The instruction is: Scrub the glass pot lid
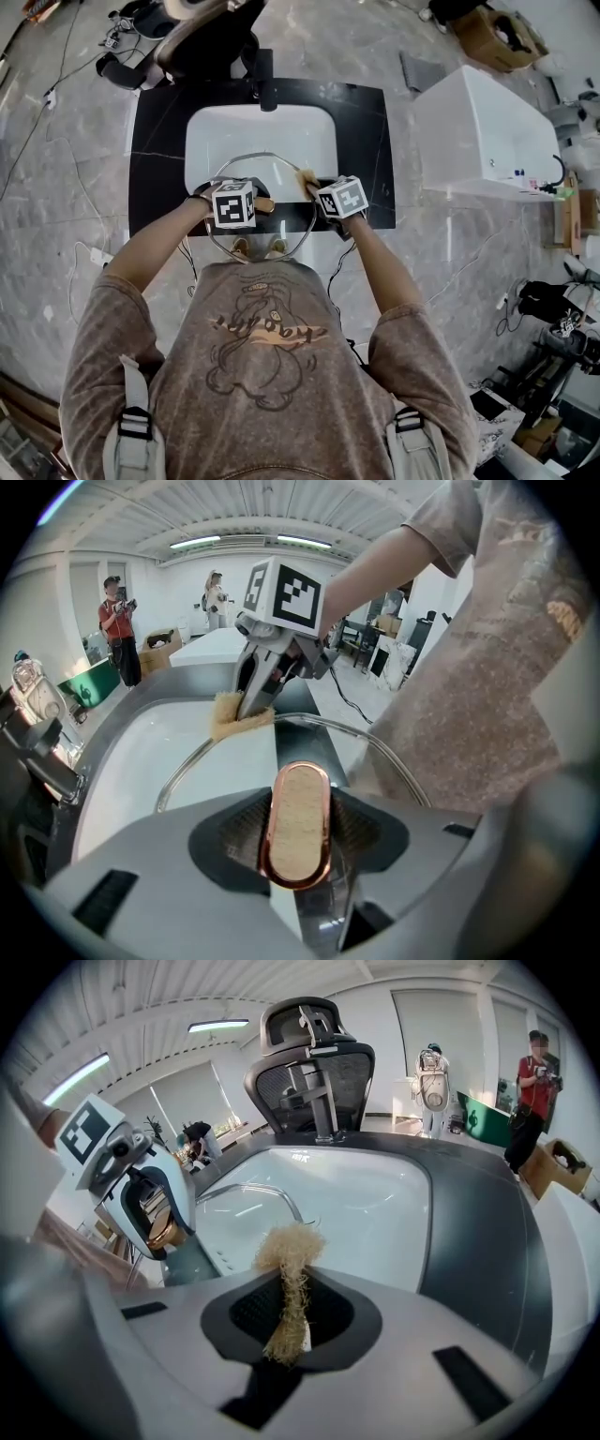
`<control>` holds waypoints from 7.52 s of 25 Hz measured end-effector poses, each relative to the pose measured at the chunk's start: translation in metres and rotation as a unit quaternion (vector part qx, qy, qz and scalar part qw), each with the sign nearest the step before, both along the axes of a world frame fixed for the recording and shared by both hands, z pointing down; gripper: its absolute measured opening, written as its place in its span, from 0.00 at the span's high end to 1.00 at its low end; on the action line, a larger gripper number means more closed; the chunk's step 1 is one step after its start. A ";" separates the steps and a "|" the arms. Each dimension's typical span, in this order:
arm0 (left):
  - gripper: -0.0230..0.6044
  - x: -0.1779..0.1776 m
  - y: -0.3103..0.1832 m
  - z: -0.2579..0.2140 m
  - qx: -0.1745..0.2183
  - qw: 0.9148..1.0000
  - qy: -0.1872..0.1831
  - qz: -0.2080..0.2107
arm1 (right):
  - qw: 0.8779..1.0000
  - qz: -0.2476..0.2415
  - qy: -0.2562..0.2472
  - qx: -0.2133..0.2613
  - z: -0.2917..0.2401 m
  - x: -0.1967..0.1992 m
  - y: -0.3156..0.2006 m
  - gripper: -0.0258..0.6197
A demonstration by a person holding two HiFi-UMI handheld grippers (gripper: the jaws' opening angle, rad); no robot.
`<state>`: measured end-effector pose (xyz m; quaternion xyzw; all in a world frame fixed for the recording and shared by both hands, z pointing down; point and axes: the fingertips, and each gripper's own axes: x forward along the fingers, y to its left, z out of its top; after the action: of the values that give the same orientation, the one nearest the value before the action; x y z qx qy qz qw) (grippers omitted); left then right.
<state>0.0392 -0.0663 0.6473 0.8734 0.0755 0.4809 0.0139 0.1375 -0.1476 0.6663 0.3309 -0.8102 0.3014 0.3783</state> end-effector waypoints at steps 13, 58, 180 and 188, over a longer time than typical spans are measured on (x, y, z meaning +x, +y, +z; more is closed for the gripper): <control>0.66 0.002 -0.001 0.001 -0.020 1.000 0.002 -0.009 | 0.999 -0.039 0.013 0.012 -0.003 0.005 0.042 0.89; 0.66 0.000 0.001 0.004 -0.026 0.999 -0.038 -0.003 | 1.000 -0.019 0.006 -0.020 -0.012 -0.055 0.159 0.89; 0.66 0.006 0.003 0.004 -0.022 0.998 -0.054 0.004 | 0.994 -0.099 0.027 -0.032 -0.017 -0.052 0.072 0.88; 0.66 0.002 0.001 0.010 -0.019 0.998 -0.062 0.004 | 0.993 -0.112 0.019 -0.025 -0.018 -0.064 0.044 0.88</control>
<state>0.0412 -0.0650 0.6574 0.8411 0.0867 0.5328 0.0334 0.0739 -0.1036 0.6486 0.2345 -0.8269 0.2710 0.4335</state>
